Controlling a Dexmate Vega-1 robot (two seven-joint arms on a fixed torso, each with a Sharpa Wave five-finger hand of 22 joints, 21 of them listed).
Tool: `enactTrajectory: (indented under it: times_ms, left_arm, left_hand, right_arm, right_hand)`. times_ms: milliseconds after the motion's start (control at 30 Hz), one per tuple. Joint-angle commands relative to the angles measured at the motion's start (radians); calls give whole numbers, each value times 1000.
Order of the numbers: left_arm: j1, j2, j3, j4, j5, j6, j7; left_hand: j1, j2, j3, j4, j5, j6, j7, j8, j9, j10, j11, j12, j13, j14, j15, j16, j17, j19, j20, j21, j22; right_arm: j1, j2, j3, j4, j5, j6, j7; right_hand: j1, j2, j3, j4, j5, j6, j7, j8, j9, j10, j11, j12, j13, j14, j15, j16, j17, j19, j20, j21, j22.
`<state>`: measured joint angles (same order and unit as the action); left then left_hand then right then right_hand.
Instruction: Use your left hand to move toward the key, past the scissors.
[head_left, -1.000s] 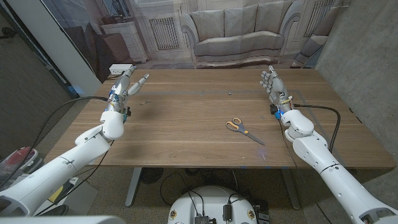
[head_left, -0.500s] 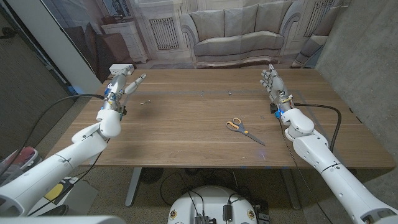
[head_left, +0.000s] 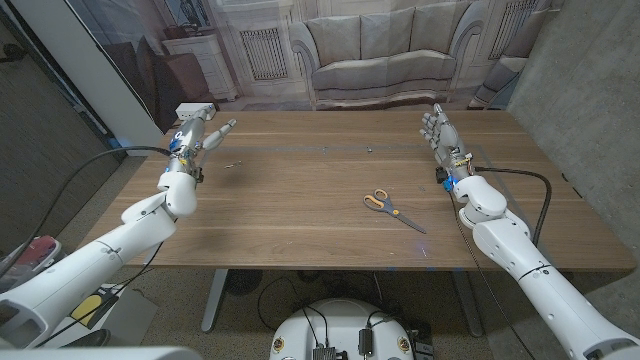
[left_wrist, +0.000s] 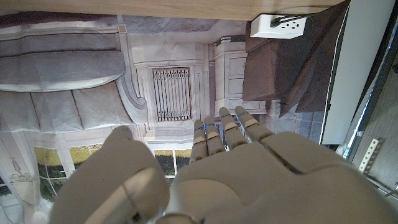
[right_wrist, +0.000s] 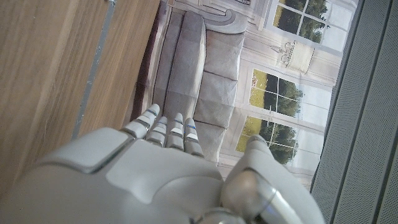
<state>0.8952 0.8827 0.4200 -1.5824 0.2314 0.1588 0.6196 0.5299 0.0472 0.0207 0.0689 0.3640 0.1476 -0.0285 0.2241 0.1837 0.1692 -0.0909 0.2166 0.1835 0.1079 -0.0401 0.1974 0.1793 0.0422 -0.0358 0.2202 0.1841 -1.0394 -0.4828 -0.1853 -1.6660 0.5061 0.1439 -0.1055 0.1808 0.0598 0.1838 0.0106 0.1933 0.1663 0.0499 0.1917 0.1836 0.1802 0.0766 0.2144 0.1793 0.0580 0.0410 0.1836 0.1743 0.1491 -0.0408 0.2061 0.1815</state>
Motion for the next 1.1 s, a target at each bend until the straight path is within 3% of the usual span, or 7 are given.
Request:
enactTrajectory:
  times_ms: [33,367,567,1100]
  left_arm:
    - [-41,0,41,5,48,81,-7]
    - [-59,6,57,6,62,119,-16]
    - [-67,-6,72,21,85,129,12]
    - [-111,12,123,19,157,219,-38]
  left_hand:
    - [6,7,-2,-5,3,8,-1,-5,4,2,0,-3,4,3,-28,-2,4,5,-53,-3,1]
    - [8,9,-2,-6,4,10,-2,-7,4,3,-4,-4,4,1,-29,-4,4,3,-54,-5,1]
    - [10,10,-2,-6,5,12,-3,-7,4,5,-2,-4,4,-2,-27,-6,4,3,-54,-5,1]
    - [18,16,0,-10,7,24,-8,-6,5,12,-9,-5,4,-7,-31,-8,3,-3,-53,-8,1]
  right_arm:
    - [-16,-6,7,-15,-5,2,-14]
    - [-19,-17,9,-30,-6,-22,-22]
    - [-19,1,12,-17,15,-5,-10]
    - [-42,-8,28,-50,13,-2,-21]
  right_hand:
    - [1,2,-2,-2,4,7,-1,3,4,6,4,1,4,8,-3,1,5,11,-6,0,3]
    - [-1,3,-3,-1,4,7,-1,3,4,7,3,1,4,8,-4,1,5,10,-7,0,3]
    - [-2,4,-4,-1,4,6,-1,2,4,9,5,1,4,8,-4,1,5,10,-7,0,3]
    - [-5,5,-6,0,5,8,-2,3,4,12,3,1,4,12,-5,1,5,12,-8,0,3]
